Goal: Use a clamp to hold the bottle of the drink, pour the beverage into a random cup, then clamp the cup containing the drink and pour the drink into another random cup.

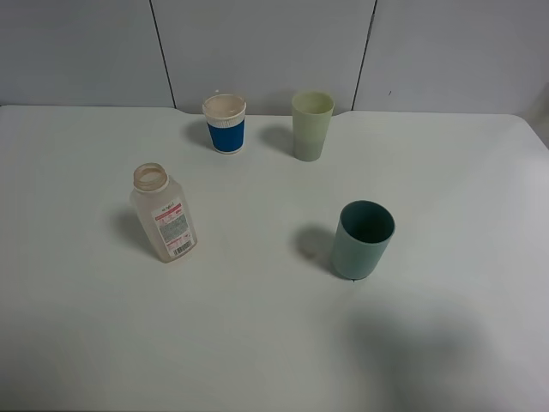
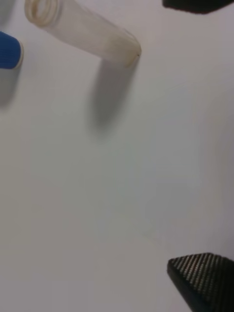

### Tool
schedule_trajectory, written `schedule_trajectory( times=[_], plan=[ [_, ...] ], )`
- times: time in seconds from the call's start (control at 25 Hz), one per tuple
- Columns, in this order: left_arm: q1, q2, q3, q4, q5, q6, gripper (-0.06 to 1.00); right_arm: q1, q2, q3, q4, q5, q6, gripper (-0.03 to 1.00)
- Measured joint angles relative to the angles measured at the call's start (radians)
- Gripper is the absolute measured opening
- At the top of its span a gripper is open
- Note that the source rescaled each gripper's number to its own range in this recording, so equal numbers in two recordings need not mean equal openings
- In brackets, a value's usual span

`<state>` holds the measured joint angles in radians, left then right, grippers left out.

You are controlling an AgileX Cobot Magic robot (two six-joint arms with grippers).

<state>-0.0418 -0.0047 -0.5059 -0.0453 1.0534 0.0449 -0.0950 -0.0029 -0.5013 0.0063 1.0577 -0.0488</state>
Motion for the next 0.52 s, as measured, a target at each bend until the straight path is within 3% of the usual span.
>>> schedule_trajectory(
  times=[0.52],
  plan=[
    [0.000, 0.000, 0.000, 0.000, 0.000, 0.000, 1.00, 0.000, 0.000, 0.000, 0.000, 0.000, 0.000, 1.00]
  ],
)
